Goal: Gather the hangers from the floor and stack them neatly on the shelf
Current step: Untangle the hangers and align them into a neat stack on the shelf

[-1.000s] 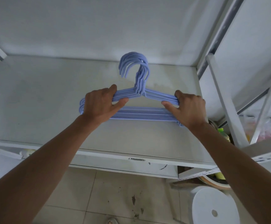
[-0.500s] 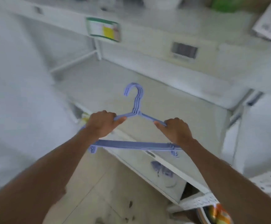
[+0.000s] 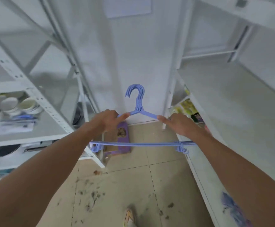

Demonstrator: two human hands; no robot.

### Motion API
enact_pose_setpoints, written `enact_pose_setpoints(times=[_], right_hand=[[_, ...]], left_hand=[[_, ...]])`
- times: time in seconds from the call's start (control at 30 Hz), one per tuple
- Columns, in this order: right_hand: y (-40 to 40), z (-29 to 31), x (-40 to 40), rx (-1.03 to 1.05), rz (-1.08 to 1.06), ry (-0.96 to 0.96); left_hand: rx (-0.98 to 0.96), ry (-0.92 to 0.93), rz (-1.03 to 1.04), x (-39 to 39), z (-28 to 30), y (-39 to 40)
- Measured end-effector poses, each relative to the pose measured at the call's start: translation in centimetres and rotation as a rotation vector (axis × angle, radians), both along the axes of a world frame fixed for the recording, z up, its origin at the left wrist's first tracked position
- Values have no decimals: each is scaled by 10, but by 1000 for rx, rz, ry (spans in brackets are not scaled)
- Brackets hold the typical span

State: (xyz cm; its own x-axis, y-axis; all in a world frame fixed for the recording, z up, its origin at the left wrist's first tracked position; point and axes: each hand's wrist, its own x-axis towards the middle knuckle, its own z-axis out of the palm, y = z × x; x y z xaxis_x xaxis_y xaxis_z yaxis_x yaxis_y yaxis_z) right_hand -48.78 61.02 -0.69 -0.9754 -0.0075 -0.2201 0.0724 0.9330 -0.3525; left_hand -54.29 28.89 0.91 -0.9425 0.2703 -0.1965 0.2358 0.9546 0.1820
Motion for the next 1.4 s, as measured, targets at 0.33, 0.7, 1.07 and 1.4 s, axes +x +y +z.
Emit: enact_pose_setpoints(times=[0.33,0.7,1.07,1.4], right_hand=[[-17,-3,-24,-53,-40,-75],[45,-33,-76,21,-128,-164],[139,-41,-170,-51,-254,-157],[231,-50,-219,-44,-459,-153]], left_hand=[[43,-77,-73,-55,-25,-9],[66,-145,-184,-128,-67,60],[62,-177,-284,-252,-53,155],[59,-223,-510,-362,-68,278]])
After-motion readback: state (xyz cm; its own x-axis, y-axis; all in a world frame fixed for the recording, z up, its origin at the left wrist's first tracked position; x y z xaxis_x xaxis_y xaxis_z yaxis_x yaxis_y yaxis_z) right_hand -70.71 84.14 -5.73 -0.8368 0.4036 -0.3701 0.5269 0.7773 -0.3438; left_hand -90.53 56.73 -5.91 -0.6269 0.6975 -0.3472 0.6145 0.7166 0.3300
